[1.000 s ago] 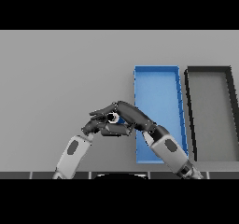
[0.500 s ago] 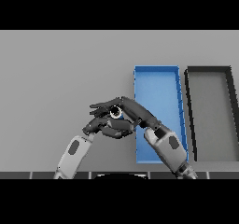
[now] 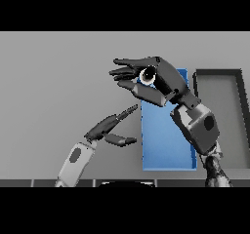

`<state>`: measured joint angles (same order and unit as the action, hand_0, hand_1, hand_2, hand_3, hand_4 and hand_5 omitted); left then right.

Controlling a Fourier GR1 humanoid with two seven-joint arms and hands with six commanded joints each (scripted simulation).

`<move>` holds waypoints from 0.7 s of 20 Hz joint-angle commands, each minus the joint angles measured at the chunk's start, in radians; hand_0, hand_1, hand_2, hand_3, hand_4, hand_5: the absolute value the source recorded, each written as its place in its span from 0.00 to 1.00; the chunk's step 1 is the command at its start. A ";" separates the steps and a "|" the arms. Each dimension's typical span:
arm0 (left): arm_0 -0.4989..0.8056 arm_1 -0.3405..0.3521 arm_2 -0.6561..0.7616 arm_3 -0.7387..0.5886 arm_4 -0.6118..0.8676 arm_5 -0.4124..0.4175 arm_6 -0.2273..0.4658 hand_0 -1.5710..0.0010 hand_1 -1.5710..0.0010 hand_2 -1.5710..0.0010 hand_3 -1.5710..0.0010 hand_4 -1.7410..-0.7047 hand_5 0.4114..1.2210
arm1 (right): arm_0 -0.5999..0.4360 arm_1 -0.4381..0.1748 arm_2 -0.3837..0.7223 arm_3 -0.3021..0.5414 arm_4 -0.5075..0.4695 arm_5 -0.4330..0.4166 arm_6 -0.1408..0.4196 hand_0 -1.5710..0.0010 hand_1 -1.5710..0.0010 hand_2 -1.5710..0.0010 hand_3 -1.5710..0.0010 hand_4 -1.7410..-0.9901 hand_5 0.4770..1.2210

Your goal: Pick up the blue pipe and place it into the blue bin.

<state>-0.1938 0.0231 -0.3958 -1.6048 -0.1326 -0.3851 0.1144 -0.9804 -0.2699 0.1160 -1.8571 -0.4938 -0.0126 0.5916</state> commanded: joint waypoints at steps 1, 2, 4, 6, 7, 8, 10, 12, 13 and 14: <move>-0.003 -0.002 0.002 -0.004 0.004 0.000 0.009 1.00 1.00 1.00 1.00 0.81 0.02 | -0.035 -0.035 -0.021 0.032 0.010 -0.027 0.018 0.00 0.00 0.00 0.00 0.00 1.00; -0.003 0.006 0.003 -0.009 0.002 -0.002 0.011 1.00 1.00 1.00 1.00 0.82 0.02 | -0.052 -0.064 -0.045 0.061 0.013 -0.037 0.018 0.00 0.00 0.00 0.00 0.00 1.00; -0.004 -0.001 -0.003 0.003 -0.002 -0.003 0.007 1.00 1.00 1.00 1.00 0.82 0.01 | -0.036 -0.108 -0.098 0.118 0.019 -0.022 0.017 0.00 0.00 0.00 0.00 0.00 1.00; -0.003 0.007 0.000 0.002 -0.004 -0.004 -0.008 1.00 1.00 1.00 1.00 0.82 0.00 | -0.008 -0.146 -0.125 0.147 0.043 -0.009 0.018 0.00 0.00 0.00 0.00 0.00 1.00; -0.007 0.010 0.003 0.006 -0.007 -0.003 -0.006 1.00 1.00 1.00 1.00 0.83 0.00 | 0.029 -0.165 -0.135 0.157 0.069 -0.010 0.017 0.00 0.00 0.00 0.00 0.00 1.00; -0.017 0.009 0.003 0.006 -0.016 0.004 -0.005 1.00 1.00 1.00 1.00 0.83 0.00 | 0.067 -0.181 -0.152 0.154 0.071 0.003 0.017 0.00 0.00 0.00 0.00 0.00 1.00; -0.005 0.013 -0.005 0.002 -0.023 0.005 -0.008 1.00 1.00 1.00 1.00 0.84 0.00 | 0.154 -0.200 -0.183 0.144 0.056 -0.005 0.018 0.00 0.00 0.00 0.00 0.00 1.00; 0.001 0.016 0.000 0.006 -0.023 0.008 -0.021 1.00 1.00 1.00 1.00 0.84 0.01 | 0.253 -0.227 -0.181 0.114 0.038 -0.023 0.018 0.00 0.00 0.00 0.00 0.00 1.00; 0.005 0.017 -0.004 -0.003 -0.021 0.006 -0.023 1.00 1.00 1.00 1.00 0.85 0.01 | 0.305 -0.232 -0.171 0.089 0.039 -0.032 0.018 0.00 0.00 0.00 0.00 0.00 1.00; 0.006 0.015 -0.008 -0.002 -0.019 0.002 -0.022 1.00 1.00 1.00 1.00 0.84 0.01 | 0.348 -0.241 -0.162 0.077 0.032 -0.051 0.018 0.00 0.00 0.00 0.00 0.00 1.00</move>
<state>-0.1876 0.0378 -0.4037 -1.6065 -0.1513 -0.3828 0.0916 -0.6313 -0.5107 -0.0461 -1.7798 -0.4617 -0.0613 0.6098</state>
